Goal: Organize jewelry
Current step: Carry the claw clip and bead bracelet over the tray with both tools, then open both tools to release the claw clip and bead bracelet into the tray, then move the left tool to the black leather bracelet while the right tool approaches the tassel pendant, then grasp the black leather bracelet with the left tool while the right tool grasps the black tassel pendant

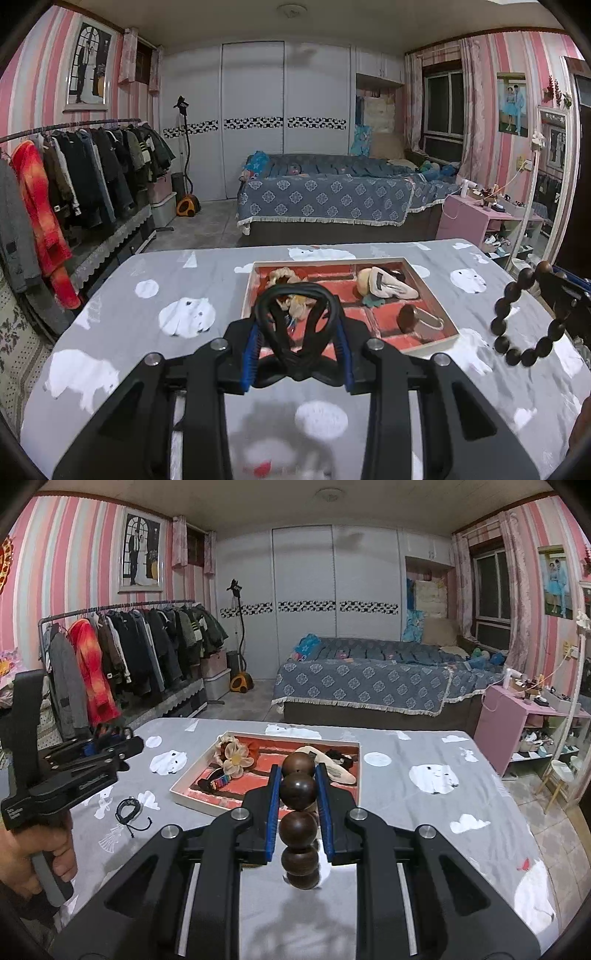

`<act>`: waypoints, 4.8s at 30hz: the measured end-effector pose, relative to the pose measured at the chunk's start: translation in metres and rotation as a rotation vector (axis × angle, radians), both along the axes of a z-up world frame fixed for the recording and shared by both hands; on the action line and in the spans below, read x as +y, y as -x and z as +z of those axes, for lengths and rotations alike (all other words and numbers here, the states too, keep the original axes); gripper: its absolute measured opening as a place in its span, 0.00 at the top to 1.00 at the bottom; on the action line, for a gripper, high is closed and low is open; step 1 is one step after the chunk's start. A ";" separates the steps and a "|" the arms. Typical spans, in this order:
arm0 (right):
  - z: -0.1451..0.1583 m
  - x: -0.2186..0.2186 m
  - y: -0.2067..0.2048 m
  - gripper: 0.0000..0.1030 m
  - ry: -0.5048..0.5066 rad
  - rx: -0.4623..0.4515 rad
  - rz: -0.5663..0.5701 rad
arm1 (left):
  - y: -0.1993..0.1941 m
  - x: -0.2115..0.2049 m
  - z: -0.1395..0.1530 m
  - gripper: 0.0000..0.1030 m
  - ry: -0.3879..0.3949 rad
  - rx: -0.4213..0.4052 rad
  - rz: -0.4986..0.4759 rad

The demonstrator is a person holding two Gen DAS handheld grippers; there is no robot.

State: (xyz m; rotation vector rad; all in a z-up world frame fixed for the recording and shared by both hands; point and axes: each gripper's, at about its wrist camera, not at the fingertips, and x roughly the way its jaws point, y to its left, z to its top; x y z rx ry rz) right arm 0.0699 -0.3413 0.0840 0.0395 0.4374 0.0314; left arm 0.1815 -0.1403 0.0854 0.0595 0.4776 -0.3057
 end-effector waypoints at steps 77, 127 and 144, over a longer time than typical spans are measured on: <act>-0.132 0.050 0.038 0.17 0.014 0.089 -0.087 | 0.090 0.103 -0.110 0.25 0.001 0.061 0.091; -0.137 0.060 0.026 0.12 0.012 0.156 -0.066 | 0.063 0.120 -0.110 0.18 -0.051 0.146 0.151; -0.171 0.103 -0.077 0.65 0.021 0.443 0.013 | -0.035 0.122 -0.136 0.18 -0.098 0.304 0.134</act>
